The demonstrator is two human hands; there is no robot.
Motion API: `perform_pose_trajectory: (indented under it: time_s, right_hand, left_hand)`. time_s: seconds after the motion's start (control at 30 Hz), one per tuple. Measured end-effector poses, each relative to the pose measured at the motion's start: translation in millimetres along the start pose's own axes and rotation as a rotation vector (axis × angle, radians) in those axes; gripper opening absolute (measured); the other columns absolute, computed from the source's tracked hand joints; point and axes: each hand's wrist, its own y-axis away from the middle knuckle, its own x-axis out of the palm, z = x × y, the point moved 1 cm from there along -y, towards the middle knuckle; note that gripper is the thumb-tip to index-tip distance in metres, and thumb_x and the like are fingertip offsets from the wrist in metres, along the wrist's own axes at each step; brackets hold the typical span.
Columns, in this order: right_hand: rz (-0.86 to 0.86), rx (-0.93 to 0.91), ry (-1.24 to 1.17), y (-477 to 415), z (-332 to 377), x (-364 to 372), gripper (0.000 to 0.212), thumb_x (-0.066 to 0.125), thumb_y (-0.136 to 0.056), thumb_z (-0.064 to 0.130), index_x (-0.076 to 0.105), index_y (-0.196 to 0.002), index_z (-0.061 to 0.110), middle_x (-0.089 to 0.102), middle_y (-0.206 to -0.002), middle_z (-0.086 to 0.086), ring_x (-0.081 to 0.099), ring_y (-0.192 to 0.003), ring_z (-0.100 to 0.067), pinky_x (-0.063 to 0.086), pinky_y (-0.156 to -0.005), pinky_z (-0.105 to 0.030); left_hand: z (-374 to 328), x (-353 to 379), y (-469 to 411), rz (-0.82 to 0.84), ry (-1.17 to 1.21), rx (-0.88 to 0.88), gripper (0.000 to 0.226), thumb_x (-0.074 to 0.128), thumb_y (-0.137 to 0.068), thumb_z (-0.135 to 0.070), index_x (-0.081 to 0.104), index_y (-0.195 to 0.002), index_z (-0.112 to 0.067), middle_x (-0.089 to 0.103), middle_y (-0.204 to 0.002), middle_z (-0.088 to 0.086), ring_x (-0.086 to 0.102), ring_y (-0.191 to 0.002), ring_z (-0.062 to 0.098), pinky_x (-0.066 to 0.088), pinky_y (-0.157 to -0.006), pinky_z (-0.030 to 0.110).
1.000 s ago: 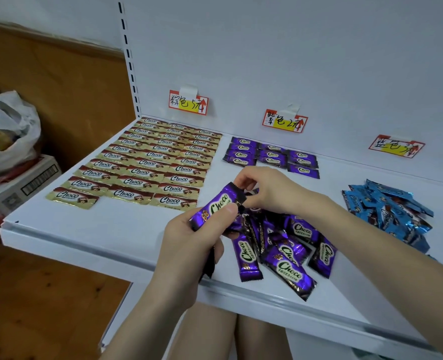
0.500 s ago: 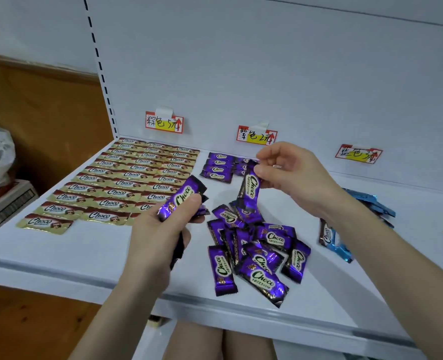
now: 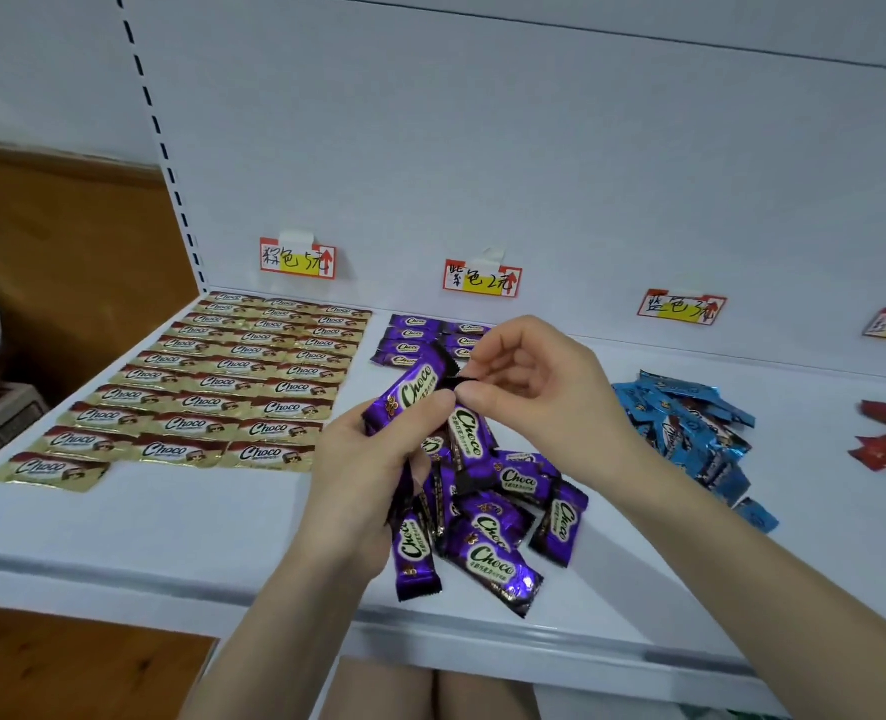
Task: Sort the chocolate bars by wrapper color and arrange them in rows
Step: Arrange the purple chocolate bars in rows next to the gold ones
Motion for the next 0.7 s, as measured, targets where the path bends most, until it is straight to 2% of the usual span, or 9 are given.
perform_pose_trajectory:
  time_s: [0.13,0.23,0.33,0.43,0.5,0.6,0.63,0.7]
  right_hand:
    - [-0.124,-0.012,0.181,5,-1,2,0.017,0.072,-0.078,0.022,0.056,-0.075,0.029,0.061,-0.079,0.013,0.059,-0.074,-0.001,0.047,-0.064,-0.016]
    - [-0.073,-0.049,0.378,13,-1,7,0.018,0.073,-0.073,0.035,0.059,-0.077,0.025,0.058,-0.081,0.015,0.054,-0.082,0.0,0.041,-0.067,-0.01]
    - [-0.008,-0.049,0.494,12,-9,11,0.019,0.074,-0.074,0.028,0.059,-0.086,0.026,0.056,-0.083,0.015,0.05,-0.086,0.0,0.039,-0.069,-0.008]
    - [-0.003,0.018,0.472,-3,-17,-4,0.016,0.069,-0.078,0.017,0.062,-0.091,0.025,0.061,-0.086,0.014,0.055,-0.08,0.001,0.041,-0.072,-0.009]
    - [0.02,0.056,0.504,-21,-30,-19,0.018,0.065,-0.08,0.012,0.065,-0.096,0.02,0.064,-0.09,0.01,0.056,-0.079,0.001,0.038,-0.073,-0.005]
    - [0.097,0.089,0.69,-47,-61,-34,0.021,0.062,-0.084,0.01,0.067,-0.104,0.011,0.067,-0.103,-0.002,0.058,-0.094,-0.015,0.037,-0.078,-0.017]
    - [0.142,0.098,0.738,-53,-70,-34,0.022,0.061,-0.085,0.011,0.067,-0.105,0.011,0.066,-0.105,-0.003,0.058,-0.097,-0.018,0.038,-0.08,-0.021]
    - [0.238,0.105,0.806,-59,-85,-32,0.022,0.06,-0.087,0.013,0.067,-0.107,0.012,0.066,-0.108,-0.004,0.057,-0.1,-0.019,0.039,-0.083,-0.026]
  left_hand:
    - [2,7,-1,-0.122,0.043,0.025,0.03,0.072,-0.074,-0.012,0.049,-0.055,-0.013,0.038,-0.04,0.002,0.031,-0.035,0.013,0.029,-0.04,0.02]
    - [1,12,-5,-0.2,0.125,0.036,0.031,0.07,-0.079,-0.008,0.048,-0.056,-0.012,0.042,-0.039,0.0,0.036,-0.032,0.011,0.033,-0.037,0.015]
    - [-1,16,-7,-0.143,0.113,0.021,0.028,0.068,-0.081,-0.007,0.053,-0.058,-0.01,0.046,-0.038,-0.002,0.041,-0.03,0.008,0.035,-0.036,0.012]
    - [-3,8,-9,-0.085,0.056,-0.003,0.013,0.066,-0.083,-0.01,0.062,-0.073,-0.003,0.053,-0.039,-0.001,0.042,-0.027,0.006,0.031,-0.033,0.01]
    - [-2,-5,-13,-0.067,-0.02,-0.016,0.025,0.069,-0.077,-0.02,0.064,-0.083,0.004,0.053,-0.041,0.004,0.039,-0.027,0.007,0.028,-0.033,0.011]
    - [-1,-20,-14,-0.039,-0.092,-0.033,0.054,0.067,-0.065,-0.031,0.061,-0.089,0.017,0.043,-0.037,0.01,0.039,-0.029,0.008,0.024,-0.035,0.015]
    - [0,-23,-13,-0.026,-0.092,-0.043,0.056,0.066,-0.064,-0.031,0.059,-0.087,0.02,0.043,-0.038,0.016,0.042,-0.029,0.007,0.024,-0.035,0.015]
    - [0,-26,-9,0.008,-0.096,-0.069,0.044,0.073,-0.062,-0.025,0.059,-0.077,0.014,0.048,-0.057,0.037,0.048,-0.031,0.006,0.027,-0.036,0.017]
